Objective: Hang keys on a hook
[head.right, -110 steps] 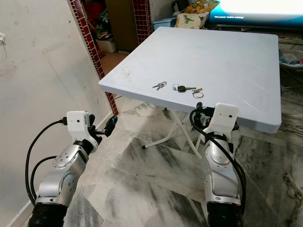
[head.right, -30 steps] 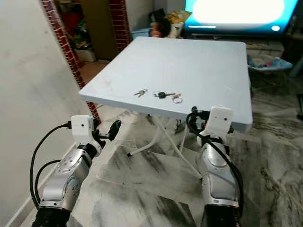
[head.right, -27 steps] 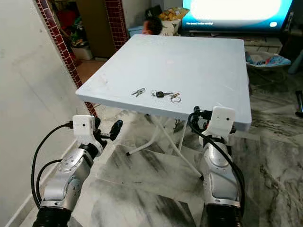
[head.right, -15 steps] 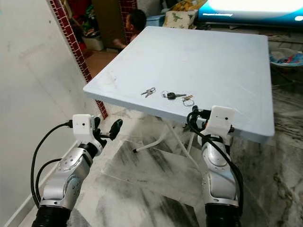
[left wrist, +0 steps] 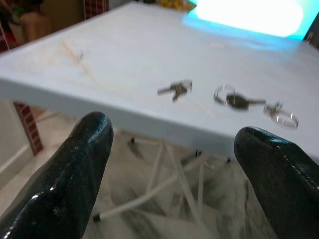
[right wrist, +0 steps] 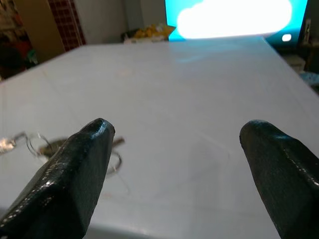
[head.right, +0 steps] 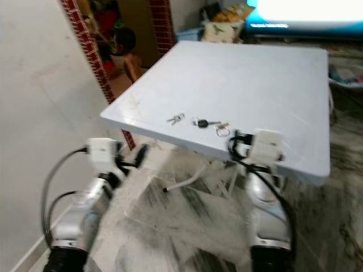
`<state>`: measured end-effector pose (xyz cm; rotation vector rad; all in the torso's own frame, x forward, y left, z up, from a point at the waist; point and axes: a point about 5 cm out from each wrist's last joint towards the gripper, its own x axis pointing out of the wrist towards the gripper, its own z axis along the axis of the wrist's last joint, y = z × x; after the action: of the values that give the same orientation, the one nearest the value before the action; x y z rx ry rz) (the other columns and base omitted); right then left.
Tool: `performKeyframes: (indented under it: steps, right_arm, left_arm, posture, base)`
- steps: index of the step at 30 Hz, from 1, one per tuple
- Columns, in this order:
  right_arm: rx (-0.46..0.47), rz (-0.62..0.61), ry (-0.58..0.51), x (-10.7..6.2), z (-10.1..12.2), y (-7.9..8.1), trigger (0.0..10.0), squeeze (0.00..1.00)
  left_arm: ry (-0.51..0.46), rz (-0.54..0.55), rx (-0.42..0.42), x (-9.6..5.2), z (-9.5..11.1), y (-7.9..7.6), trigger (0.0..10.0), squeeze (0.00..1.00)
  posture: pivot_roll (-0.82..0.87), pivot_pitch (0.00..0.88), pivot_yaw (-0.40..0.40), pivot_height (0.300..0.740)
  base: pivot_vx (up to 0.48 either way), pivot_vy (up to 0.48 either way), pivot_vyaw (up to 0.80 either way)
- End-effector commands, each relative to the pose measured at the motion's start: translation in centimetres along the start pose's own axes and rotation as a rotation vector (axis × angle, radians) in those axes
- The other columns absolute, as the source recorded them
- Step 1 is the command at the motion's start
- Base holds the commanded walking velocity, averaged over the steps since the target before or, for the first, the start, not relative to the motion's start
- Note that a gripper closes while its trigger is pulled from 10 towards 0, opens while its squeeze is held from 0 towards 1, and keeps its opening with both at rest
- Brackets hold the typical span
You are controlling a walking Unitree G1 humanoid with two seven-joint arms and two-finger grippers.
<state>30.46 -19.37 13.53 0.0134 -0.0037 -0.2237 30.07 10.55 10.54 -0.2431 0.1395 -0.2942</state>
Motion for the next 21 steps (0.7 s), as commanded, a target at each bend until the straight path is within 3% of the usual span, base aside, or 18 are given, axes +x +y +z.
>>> performKeyframes:
  steps: [1,15,21]
  right_arm:
    - [0.018,0.035,-0.005,0.0,0.2,1.3,10.0,0.0]
    - [0.006,0.082,0.042,-0.1,-0.7,2.1,10.0,0.0]
    - [0.012,0.141,0.083,-0.3,-1.4,3.0,10.0,0.0]
  left_arm:
    - [0.001,0.042,0.017,-0.3,0.2,1.4,10.0,0.0]
    - [0.015,0.049,0.03,-0.4,0.1,1.6,10.0,0.0]
    - [0.033,0.049,0.036,-0.7,-0.3,1.9,10.0,0.0]
  posture:
    - [-0.08,0.0,0.116,0.74]
    - [-0.07,0.0,0.118,0.74]
    - [-0.07,0.0,0.116,0.74]
  base:
    - [0.292,0.0,0.0]
    - [0.296,0.0,0.0]
    - [0.0,0.0,0.0]
